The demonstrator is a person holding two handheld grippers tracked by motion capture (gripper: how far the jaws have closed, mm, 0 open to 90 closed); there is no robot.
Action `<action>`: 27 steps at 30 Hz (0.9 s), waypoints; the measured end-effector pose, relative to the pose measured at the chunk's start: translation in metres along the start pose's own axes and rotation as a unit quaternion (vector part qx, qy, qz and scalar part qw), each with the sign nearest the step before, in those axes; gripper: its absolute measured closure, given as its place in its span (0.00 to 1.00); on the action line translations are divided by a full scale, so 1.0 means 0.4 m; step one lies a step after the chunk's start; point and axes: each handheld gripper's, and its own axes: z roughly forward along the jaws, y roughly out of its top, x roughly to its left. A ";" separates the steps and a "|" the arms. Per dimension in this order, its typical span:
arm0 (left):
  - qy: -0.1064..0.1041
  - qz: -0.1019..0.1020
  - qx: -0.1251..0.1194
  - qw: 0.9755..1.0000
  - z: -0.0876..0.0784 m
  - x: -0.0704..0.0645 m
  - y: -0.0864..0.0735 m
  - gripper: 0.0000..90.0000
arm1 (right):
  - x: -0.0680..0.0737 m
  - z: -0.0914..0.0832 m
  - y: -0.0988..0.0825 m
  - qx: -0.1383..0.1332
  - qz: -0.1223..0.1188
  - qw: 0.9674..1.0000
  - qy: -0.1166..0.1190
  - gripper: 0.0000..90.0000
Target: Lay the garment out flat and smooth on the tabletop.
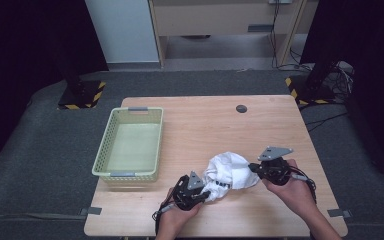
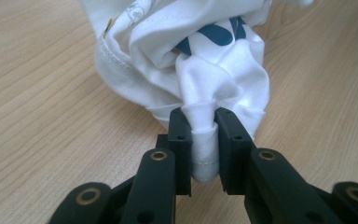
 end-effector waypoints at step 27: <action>0.033 -0.026 -0.003 0.999 0.004 0.036 -0.024 0.88 | -0.077 -0.021 -0.175 0.043 0.067 0.997 -0.016 1.00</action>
